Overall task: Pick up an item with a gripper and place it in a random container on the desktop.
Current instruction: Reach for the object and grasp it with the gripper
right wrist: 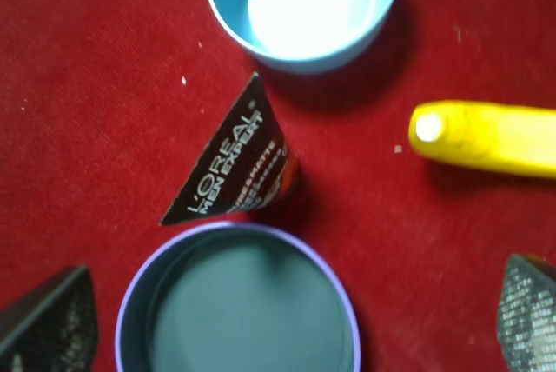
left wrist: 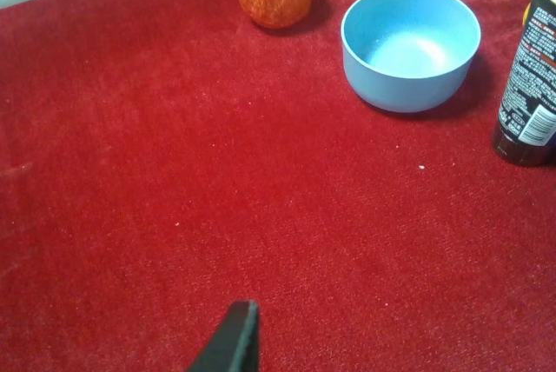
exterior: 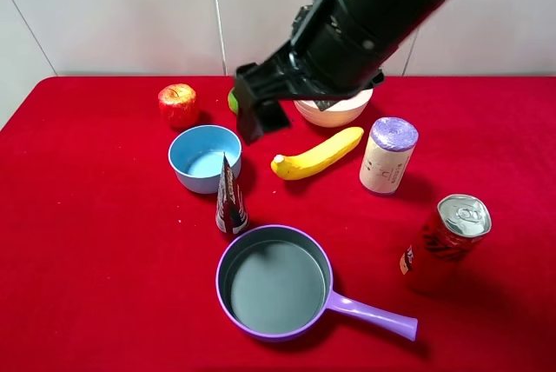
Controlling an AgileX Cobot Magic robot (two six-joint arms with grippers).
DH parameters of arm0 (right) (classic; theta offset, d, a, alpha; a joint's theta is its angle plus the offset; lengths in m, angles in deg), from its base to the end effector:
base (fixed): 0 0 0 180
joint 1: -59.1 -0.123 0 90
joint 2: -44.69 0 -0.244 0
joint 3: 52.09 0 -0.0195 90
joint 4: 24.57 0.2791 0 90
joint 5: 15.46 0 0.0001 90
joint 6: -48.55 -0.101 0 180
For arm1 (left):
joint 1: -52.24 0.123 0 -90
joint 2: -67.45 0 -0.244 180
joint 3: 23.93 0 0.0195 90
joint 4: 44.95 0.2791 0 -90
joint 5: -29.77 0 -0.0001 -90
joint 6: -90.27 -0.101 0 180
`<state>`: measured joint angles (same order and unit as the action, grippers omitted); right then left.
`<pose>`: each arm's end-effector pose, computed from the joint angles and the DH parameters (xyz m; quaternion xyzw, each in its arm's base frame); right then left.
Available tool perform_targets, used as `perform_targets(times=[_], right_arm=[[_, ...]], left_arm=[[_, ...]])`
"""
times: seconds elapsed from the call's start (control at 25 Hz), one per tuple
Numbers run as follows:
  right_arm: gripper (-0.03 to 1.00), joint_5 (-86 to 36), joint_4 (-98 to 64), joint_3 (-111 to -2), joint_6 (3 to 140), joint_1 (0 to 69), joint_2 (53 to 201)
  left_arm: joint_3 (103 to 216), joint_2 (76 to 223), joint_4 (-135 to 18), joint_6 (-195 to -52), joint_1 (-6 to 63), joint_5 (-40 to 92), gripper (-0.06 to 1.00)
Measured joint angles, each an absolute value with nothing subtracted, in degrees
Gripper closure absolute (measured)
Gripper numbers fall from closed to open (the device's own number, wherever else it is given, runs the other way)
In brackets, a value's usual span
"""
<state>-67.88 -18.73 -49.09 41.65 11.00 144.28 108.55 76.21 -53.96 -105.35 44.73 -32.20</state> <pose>0.2343 0.2734 0.2306 -0.3228 0.9203 0.1407 0.1704 0.0661 -0.0228 0.2843 0.1754 0.8375 -0.0421 0.5158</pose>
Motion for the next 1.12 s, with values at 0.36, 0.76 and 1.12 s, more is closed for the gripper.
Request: perform_targets(times=[0.36, 0.76, 1.12], right_arm=[[0.27, -78.53, -20.97, -60.62, 34.67, 11.00, 153.93], [0.27, -78.84, -26.51, -62.93, 24.69, 10.76, 160.15], [0.27, -78.84, -26.53, -66.97, 24.11, 8.15, 164.42]], left_arm=[[108.55, 76.21, -53.96, -105.35, 44.73, -32.20, -0.05], [108.55, 76.21, -53.96, -105.35, 44.73, -32.20, -0.05], [108.55, 76.21, -53.96, -105.35, 44.73, -32.20, -0.05]])
